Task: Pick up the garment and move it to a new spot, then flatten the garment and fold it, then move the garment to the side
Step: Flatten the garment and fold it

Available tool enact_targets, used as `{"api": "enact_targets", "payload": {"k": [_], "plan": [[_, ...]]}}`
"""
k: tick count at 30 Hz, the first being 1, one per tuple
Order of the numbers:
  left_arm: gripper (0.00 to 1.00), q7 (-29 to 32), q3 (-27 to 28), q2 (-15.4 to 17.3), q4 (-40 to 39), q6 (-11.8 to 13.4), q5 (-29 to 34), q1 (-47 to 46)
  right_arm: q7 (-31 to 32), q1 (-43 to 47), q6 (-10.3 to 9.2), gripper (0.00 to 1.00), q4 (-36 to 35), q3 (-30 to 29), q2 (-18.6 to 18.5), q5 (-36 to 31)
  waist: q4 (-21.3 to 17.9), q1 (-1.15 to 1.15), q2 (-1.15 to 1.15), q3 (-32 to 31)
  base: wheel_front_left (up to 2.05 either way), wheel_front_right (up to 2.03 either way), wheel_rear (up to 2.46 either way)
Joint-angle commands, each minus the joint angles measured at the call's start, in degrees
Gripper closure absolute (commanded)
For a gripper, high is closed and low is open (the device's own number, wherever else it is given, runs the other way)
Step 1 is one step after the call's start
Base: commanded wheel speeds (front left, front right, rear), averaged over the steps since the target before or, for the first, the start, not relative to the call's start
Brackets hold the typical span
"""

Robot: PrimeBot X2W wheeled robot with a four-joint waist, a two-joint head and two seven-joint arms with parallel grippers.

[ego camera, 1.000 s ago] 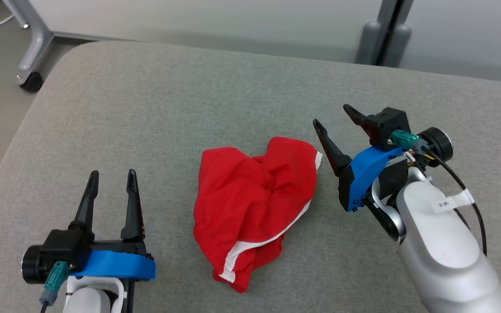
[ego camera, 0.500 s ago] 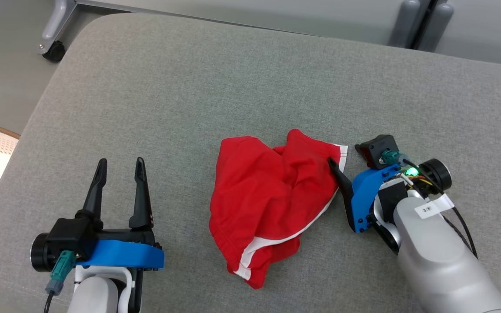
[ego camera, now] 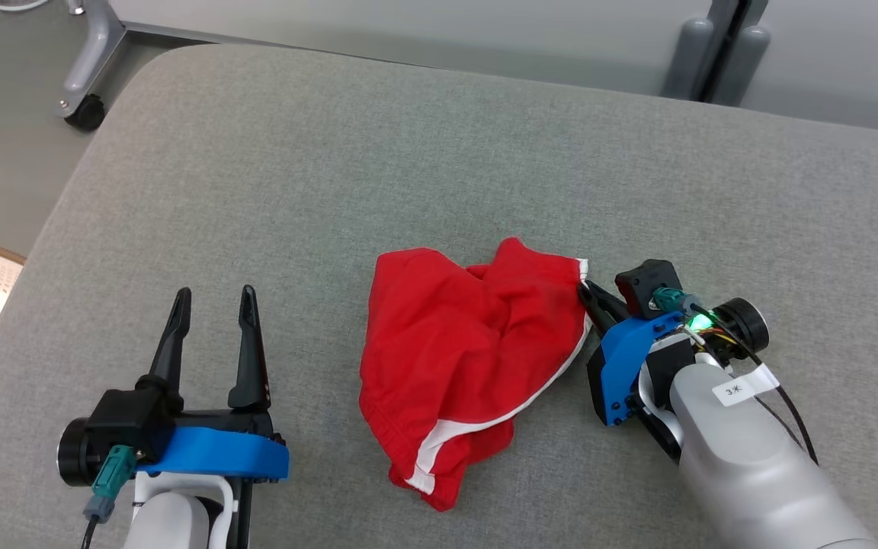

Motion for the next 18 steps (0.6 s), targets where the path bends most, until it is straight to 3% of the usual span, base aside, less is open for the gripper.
{"api": "enact_targets", "payload": {"k": [1,9,18], "plan": [[0.0,-0.24,0.39,-0.06,0.03,0.03,0.46,0.62,-1.01,-0.64,0.01,1.0,0.27,-0.1,-0.3,0.75,-1.16,-0.01,0.0,-1.01,0.0,0.0,0.0],[0.0,-0.24,1.86,-0.06,0.22,-0.54,1.45,3.26,-5.87,4.01,0.01,1.0,-2.53,0.04,-1.3,5.61,-6.74,-0.01,0.0,-5.24,0.0,0.0,0.0],[0.0,-0.24,2.57,-0.05,0.11,-0.98,2.05,5.63,-5.94,16.69,0.01,1.0,-16.61,-1.72,-6.38,10.98,-12.33,-0.01,0.0,-8.05,0.0,0.0,0.0]]}}
